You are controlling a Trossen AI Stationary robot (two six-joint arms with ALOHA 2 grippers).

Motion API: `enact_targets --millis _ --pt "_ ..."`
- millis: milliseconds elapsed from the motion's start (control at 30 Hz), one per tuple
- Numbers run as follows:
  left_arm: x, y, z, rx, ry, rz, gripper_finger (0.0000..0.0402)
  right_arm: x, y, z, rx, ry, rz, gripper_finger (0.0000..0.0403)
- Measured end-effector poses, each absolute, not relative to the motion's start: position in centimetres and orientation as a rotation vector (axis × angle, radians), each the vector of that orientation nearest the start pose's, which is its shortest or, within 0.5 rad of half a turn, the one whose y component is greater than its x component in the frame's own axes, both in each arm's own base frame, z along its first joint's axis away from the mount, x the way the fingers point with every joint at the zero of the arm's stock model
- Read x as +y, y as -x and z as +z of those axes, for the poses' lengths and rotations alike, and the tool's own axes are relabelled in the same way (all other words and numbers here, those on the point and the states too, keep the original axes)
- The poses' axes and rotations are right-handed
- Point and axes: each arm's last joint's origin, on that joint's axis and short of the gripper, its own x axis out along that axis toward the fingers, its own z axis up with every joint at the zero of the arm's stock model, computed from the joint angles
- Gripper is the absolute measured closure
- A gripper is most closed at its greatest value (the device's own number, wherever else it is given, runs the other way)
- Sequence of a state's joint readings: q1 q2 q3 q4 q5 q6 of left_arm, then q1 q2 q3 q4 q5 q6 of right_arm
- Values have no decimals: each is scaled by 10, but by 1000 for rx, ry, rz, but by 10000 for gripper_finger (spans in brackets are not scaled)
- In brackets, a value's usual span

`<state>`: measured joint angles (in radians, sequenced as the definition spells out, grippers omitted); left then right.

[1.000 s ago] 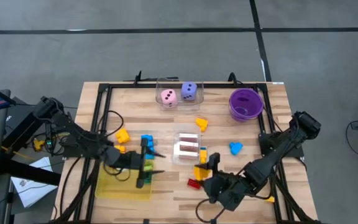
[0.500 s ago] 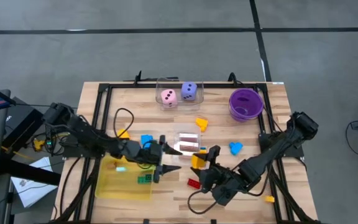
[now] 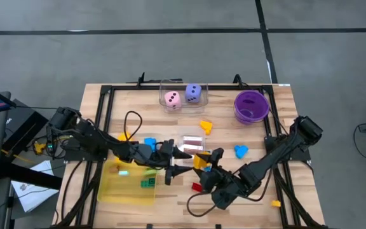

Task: Pick & Place Toys
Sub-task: Put the yellow game piece into the yellow bin

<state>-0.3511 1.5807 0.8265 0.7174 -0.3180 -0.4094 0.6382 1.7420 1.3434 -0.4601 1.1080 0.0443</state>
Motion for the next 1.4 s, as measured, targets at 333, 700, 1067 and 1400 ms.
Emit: enact_targets --millis 333,700,1067,1400 --pt "-103 -322 236 55 413 -1 152 194 -314 264 538 595 -458 142" --pt "-100 -323 235 60 426 23 101 183 -323 264 557 551 -445 142" --pt "-92 -325 232 75 476 87 85 169 -338 258 595 555 -403 142" --pt "-81 -327 226 120 535 143 114 157 -350 248 629 589 -417 142"
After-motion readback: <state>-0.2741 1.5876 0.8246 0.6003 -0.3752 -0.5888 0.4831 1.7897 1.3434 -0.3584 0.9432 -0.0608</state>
